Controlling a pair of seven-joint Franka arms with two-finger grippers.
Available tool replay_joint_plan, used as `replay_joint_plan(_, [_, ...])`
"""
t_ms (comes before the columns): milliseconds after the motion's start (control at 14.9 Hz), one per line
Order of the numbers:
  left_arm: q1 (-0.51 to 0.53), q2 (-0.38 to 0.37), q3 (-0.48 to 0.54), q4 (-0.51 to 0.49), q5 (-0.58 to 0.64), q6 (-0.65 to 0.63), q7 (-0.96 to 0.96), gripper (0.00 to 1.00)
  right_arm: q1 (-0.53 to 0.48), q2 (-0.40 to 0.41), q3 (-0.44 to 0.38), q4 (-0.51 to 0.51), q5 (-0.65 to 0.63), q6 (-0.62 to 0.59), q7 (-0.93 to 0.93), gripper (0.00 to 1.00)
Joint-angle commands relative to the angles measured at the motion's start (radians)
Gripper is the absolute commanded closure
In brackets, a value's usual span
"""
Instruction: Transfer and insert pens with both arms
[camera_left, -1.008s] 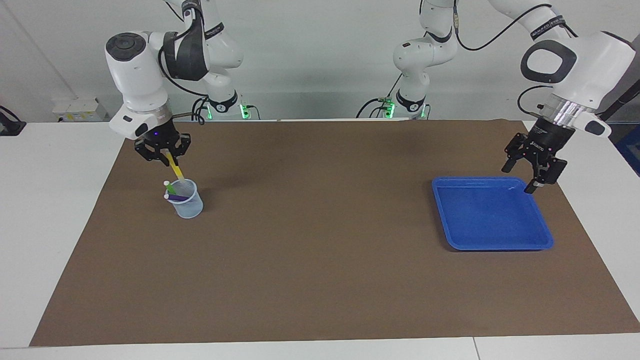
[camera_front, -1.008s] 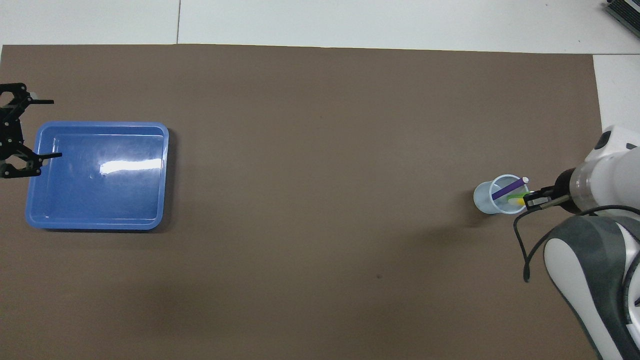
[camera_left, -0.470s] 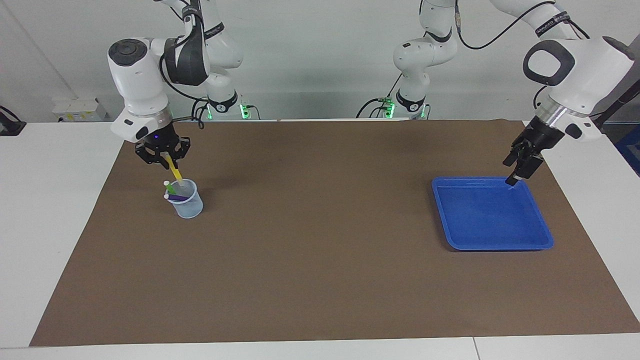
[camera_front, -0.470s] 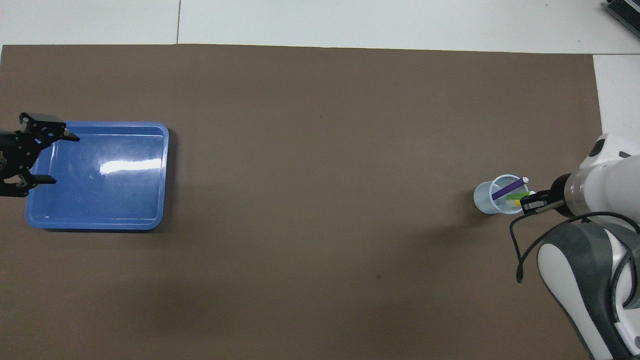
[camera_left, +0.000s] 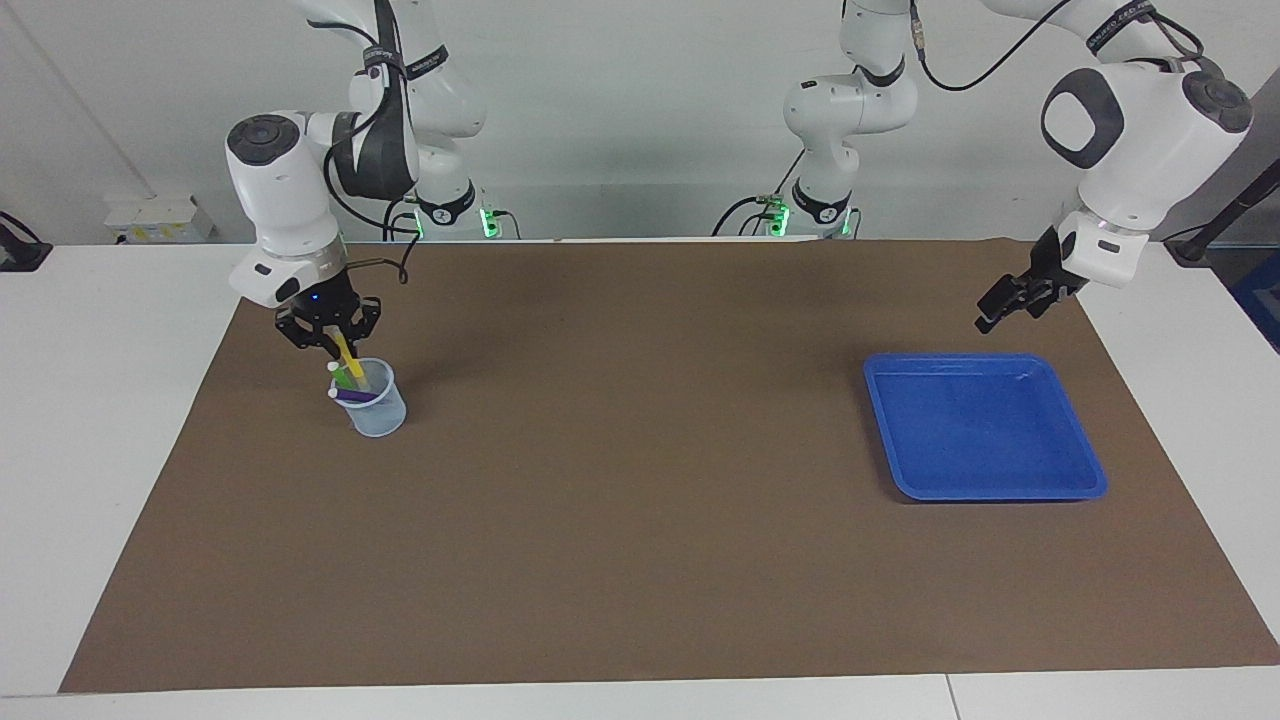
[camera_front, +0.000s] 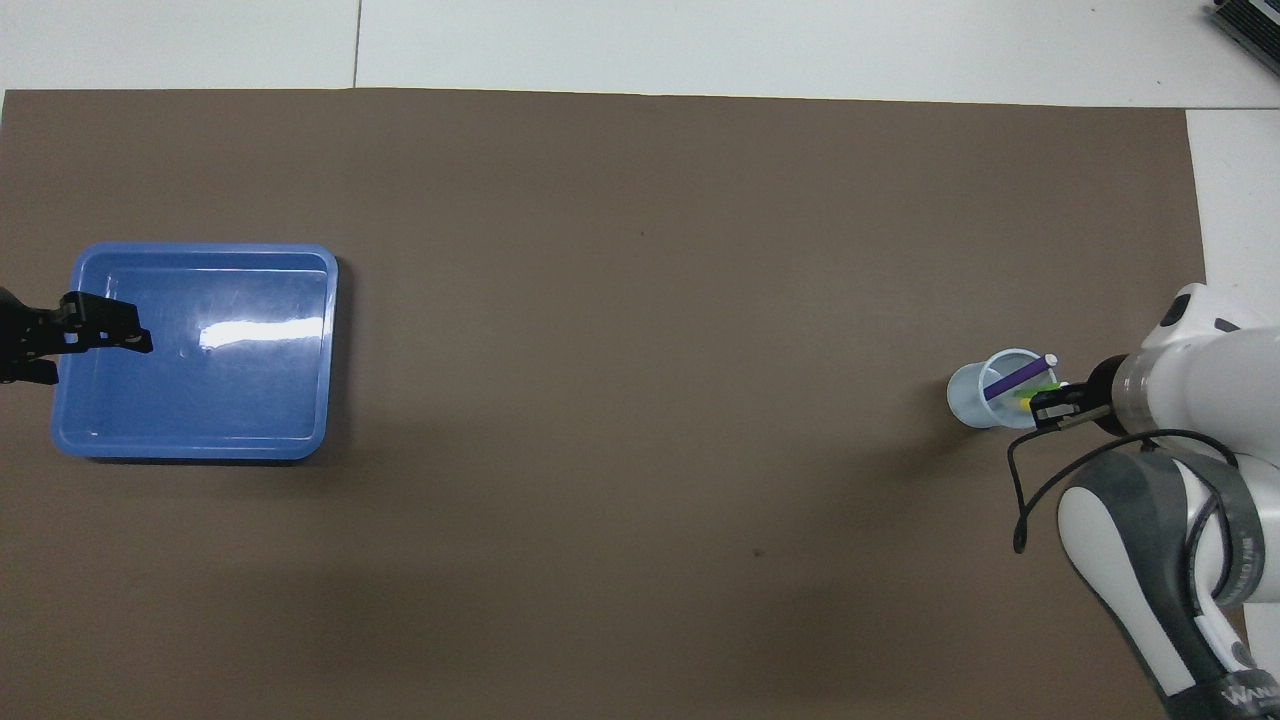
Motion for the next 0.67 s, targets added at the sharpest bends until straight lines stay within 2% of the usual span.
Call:
replay_joint_plan(0, [-0.026,0.050,0.015,0.133,0.033,-0.149,0.071,0.00,-0.020,0.017,0.011,-0.006,-0.012,0.030,-0.013,1.00])
replay_joint_plan(202, [-0.047,0.062,0.015,0.175,0.055,-0.214,0.103,0.00,-0.013,0.017,0.013,-0.002,-0.012,0.024,0.065,1.00])
replay_joint_plan(269, [-0.055,0.064,0.016,0.184,0.053,-0.225,0.103,0.00,-0.010,0.017,0.013,0.000,-0.012,0.018,0.084,0.60])
replay_joint_plan(336, [-0.055,0.067,0.016,0.187,0.053,-0.223,0.102,0.00,-0.010,0.018,0.013,0.005,-0.012,0.012,0.084,0.01])
replay_joint_plan(605, [-0.068,0.058,0.041,0.147,0.055,-0.168,0.108,0.00,-0.006,0.018,0.014,0.047,-0.012,-0.037,0.084,0.00])
